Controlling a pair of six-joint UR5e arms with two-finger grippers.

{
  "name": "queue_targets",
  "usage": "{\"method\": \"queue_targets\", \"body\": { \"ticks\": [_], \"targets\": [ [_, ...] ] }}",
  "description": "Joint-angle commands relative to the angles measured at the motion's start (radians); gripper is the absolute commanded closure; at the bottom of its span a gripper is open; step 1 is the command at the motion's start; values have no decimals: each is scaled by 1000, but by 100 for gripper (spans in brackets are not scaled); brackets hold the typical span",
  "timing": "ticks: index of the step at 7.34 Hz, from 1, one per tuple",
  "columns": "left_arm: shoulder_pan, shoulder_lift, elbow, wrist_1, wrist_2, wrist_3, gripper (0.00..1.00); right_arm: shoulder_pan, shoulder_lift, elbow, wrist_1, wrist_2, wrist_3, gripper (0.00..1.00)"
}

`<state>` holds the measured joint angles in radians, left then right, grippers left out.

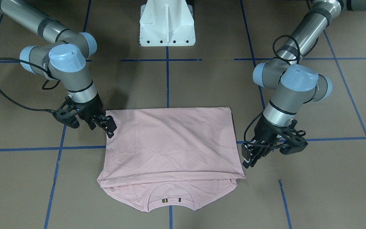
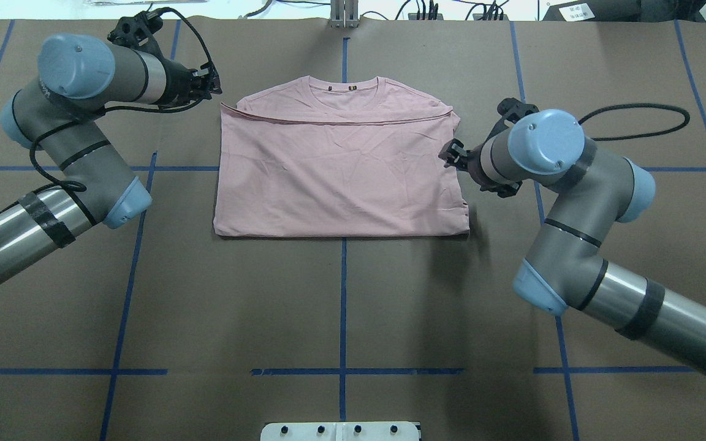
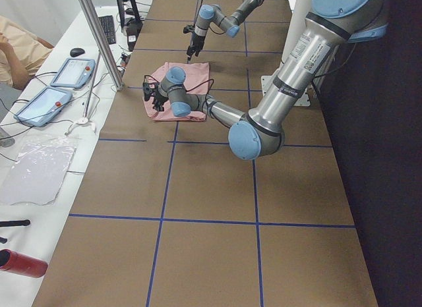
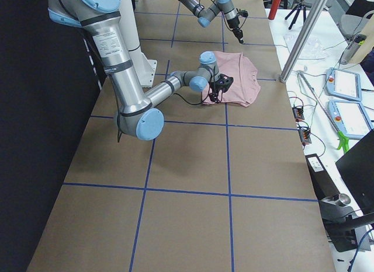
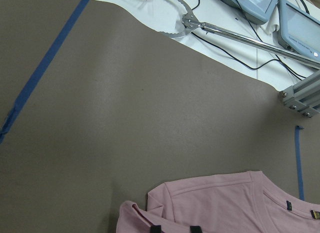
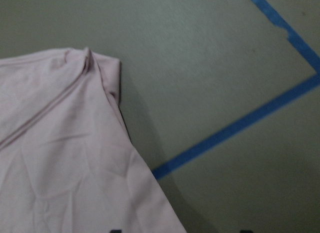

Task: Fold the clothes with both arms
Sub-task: 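Grasp the folded shirt's side edge with the right gripper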

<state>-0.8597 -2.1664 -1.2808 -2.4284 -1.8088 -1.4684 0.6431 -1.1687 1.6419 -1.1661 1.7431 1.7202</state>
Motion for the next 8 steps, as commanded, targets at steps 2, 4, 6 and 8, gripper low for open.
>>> {"method": "queue_targets", "body": {
  "ticks": [2, 4, 6, 8],
  "targets": [
    [1, 2, 1, -1, -3, -18, 68, -115, -69, 82, -4, -46, 128, 44],
    [2, 3, 5, -1, -3, -18, 68, -115, -75, 87, -10, -54, 128, 45],
    [2, 3, 6, -1, -1, -18, 68, -114, -88, 88, -13, -54, 128, 45],
    [2, 3, 6, -1, -1, -18, 68, -115, -89, 88, -17, -59, 128, 73]
  ]
}}
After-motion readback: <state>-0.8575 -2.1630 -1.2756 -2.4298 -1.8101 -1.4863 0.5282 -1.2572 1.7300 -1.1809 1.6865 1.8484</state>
